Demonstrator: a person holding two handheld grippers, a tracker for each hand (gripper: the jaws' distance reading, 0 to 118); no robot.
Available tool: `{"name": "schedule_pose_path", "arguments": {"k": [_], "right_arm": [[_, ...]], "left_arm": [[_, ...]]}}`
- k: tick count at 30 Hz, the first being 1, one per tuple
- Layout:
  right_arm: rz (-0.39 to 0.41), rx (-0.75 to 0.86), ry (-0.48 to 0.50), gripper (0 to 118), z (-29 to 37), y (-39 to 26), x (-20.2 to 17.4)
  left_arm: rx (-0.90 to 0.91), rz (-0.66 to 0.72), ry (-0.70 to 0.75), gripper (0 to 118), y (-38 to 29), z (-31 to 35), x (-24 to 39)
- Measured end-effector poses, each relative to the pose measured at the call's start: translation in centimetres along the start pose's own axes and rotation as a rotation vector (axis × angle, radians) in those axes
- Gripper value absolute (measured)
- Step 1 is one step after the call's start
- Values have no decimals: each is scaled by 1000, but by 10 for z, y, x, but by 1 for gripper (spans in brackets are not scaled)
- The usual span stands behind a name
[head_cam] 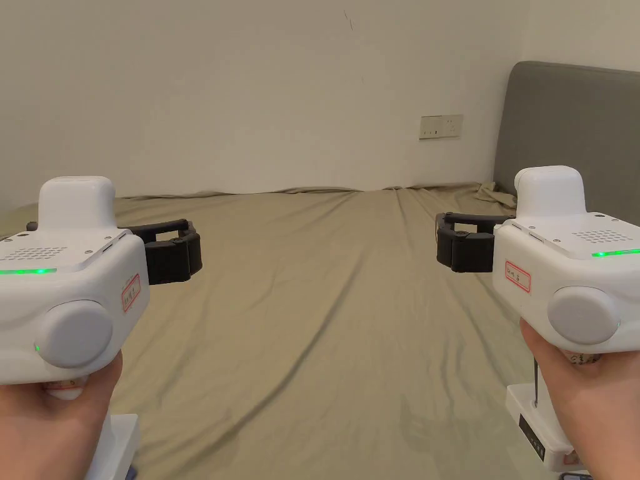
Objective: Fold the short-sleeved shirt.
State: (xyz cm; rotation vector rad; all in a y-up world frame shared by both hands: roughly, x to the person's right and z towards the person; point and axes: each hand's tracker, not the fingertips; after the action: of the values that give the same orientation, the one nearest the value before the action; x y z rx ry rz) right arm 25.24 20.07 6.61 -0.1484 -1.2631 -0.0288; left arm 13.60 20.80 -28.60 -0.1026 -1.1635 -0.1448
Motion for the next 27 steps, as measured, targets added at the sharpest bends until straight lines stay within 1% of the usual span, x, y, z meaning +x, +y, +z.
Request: {"name": "schedule_pose_path", "arguments": {"k": [5,14,27], "right_arm": [[-1,5,-23,118,1,0,1],[18,27,-27,118,4,7,-1],[13,29,-23,118,3,7,-1]], "left_arm": [[1,-16,2,118,1,0,4],[26,-31,1,118,9,4,6],[33,-10,2,118,11,8,0]]}}
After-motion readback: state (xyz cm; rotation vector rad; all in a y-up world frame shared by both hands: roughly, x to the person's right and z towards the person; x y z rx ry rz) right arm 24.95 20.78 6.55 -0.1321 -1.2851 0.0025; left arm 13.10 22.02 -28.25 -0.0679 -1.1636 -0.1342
